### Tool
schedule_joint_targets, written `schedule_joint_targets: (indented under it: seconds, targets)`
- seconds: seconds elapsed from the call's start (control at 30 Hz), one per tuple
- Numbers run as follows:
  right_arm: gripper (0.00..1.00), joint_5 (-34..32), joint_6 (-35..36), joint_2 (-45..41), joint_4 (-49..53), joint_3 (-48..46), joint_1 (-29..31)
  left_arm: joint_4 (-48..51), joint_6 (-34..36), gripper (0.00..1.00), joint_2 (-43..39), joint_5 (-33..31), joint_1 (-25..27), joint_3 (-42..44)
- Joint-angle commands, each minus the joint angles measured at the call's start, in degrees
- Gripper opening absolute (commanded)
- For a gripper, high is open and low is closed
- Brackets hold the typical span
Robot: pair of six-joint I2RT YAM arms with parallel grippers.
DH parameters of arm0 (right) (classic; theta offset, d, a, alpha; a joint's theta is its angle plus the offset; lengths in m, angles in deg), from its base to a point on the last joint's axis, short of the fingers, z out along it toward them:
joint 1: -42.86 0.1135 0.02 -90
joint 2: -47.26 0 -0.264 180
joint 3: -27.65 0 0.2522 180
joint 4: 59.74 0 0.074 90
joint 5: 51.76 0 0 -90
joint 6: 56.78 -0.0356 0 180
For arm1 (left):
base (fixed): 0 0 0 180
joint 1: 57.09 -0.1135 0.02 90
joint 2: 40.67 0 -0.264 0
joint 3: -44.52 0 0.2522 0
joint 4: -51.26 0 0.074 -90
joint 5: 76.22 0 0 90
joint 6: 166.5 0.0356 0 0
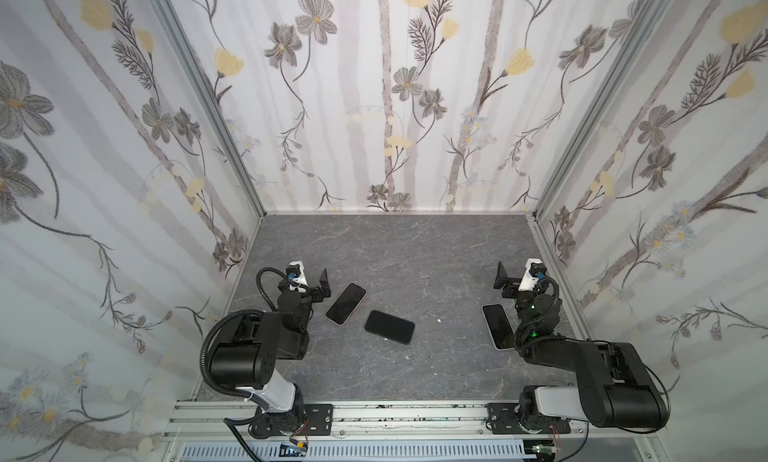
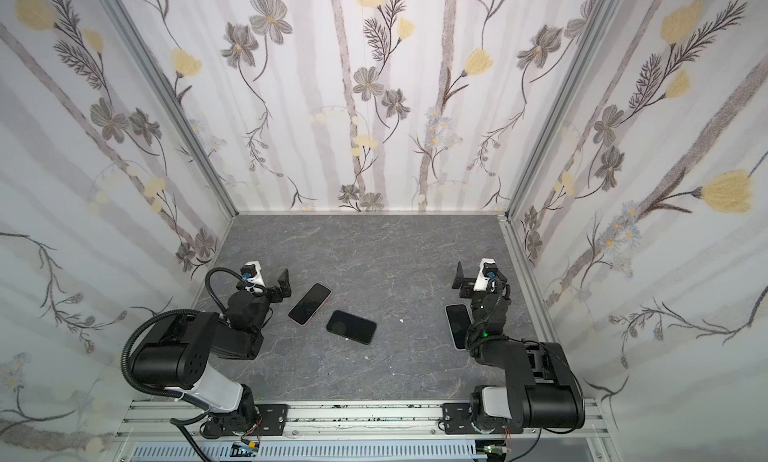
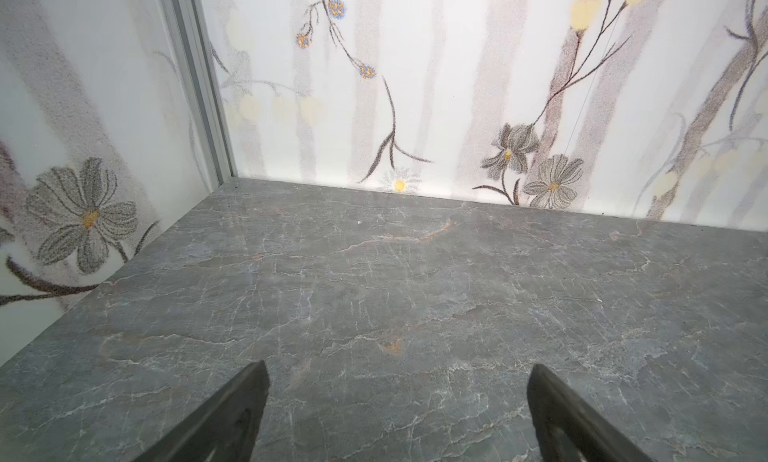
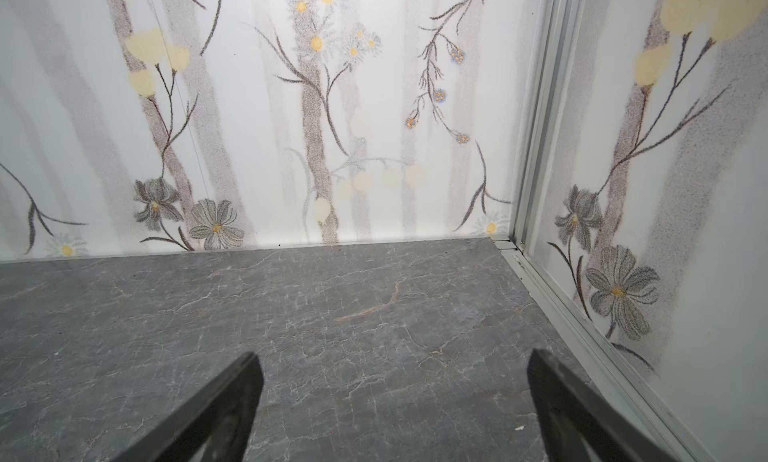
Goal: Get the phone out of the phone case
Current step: 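Move both grippers forward toward the phones on the table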
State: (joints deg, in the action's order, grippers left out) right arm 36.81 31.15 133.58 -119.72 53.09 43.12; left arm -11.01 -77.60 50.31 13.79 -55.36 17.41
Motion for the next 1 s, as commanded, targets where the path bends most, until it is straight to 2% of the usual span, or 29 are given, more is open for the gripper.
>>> schedule_joint_targets:
  seconds: [0.0,0.23,0.37,0.6,0.87,0.97]
  targets:
    - [1.0,0.4,0.39,0.17,-0.56,0.28,0.01,-0.46,-0.21,1.0,-0.28,-0.01,-0.16,-0.32]
    - [1.0,0.42,0.38,0.17,-0.53,0.27,-0.08,-0.52,-0.22,1.0,-0.27,-0.02,-0.16,-0.28]
    - [1.0,0.7,0.24,0.16,-0.56,0.27,-0.16,-0.49,-2.3,1.0,-0.25,-5.14,-0.24,-0.25]
    - [1.0,4.48,-0.49,0.33,-1.19,-0.02,-1.79,-0.51,-2.32,1.0,-0.28,-5.33,-0.24,-0.31]
    - [1.0,4.77,-0.51,0.25,-1.53,-0.16,-1.92,-0.6,-1.43,1.0,-0.66,-3.8,0.14,0.1]
    - [1.0,5.03,-0.52,0.08,-2.72,-0.8,-1.92,-0.54,-0.42,1.0,-2.66,-5.46,1.31,0.88]
